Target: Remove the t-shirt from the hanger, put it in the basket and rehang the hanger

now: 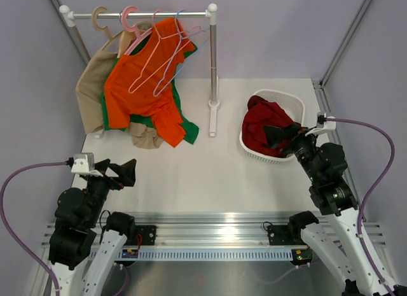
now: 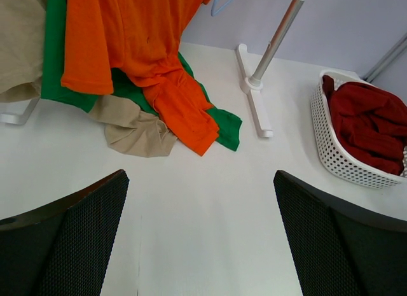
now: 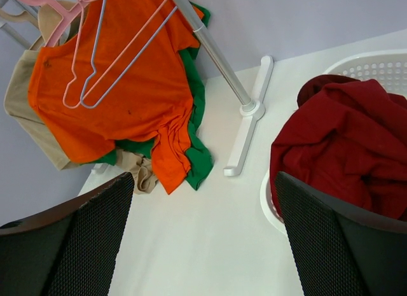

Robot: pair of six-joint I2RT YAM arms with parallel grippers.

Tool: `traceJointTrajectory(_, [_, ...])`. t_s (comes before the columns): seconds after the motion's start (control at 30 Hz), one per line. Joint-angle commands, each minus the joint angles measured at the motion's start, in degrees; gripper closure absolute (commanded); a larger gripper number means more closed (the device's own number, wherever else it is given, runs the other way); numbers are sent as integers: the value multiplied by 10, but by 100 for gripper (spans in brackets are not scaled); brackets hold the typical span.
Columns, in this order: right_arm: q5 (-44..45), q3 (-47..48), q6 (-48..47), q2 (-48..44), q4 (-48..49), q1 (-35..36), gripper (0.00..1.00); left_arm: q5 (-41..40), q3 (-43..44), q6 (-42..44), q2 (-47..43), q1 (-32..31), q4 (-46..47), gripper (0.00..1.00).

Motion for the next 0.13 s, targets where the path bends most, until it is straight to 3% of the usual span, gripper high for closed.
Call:
traceJointTrajectory(0.0, [17,9,-9,1,17,8,1,-7,4,17,10,-4,18,1])
traceJointTrajectory(0.1, [33,20,-10,1,18,7,1,-6,10,14,12,-4,20,1])
